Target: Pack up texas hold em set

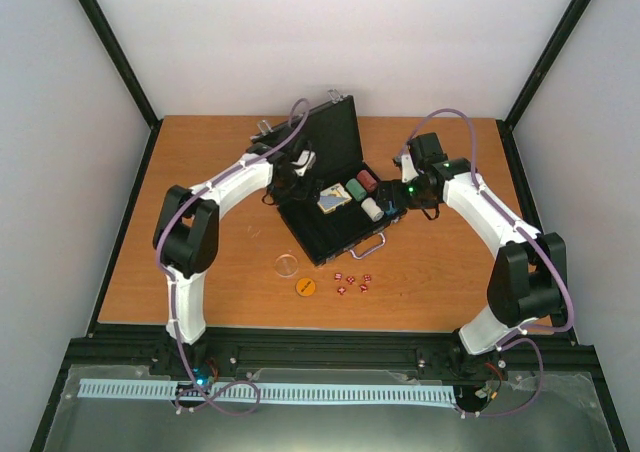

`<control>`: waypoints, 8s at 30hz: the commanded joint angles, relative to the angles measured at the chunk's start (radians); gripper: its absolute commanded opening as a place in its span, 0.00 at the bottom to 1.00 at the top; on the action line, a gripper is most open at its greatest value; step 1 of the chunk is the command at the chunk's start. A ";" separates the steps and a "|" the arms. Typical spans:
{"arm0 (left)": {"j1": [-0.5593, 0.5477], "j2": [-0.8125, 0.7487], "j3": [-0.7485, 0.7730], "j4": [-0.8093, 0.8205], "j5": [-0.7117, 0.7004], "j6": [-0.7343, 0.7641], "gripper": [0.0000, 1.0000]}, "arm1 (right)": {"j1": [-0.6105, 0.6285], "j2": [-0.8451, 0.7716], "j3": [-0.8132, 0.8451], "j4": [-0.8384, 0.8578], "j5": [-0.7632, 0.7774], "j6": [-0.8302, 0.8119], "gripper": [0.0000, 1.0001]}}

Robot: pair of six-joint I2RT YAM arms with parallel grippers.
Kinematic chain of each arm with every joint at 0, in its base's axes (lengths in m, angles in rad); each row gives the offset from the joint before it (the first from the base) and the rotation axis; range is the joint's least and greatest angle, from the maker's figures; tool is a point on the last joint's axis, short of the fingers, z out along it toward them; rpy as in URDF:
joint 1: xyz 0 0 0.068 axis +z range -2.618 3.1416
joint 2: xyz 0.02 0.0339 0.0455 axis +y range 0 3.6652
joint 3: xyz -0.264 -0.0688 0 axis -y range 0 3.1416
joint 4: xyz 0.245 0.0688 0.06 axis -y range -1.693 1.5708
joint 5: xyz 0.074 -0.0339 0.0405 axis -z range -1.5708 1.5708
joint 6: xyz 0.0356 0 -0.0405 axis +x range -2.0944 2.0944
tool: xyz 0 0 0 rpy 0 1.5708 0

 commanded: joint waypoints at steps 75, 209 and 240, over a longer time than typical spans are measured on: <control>0.035 -0.387 -0.275 -0.214 -0.199 -0.033 1.00 | 0.507 0.111 -0.097 -0.109 0.060 -0.024 0.58; 0.035 -0.419 -0.353 -0.158 -0.178 -0.011 1.00 | 0.349 0.657 0.604 -0.203 0.213 -0.024 0.03; 0.035 -0.381 -0.349 -0.154 -0.173 -0.010 1.00 | 0.346 0.677 0.582 -0.108 0.114 -0.072 0.14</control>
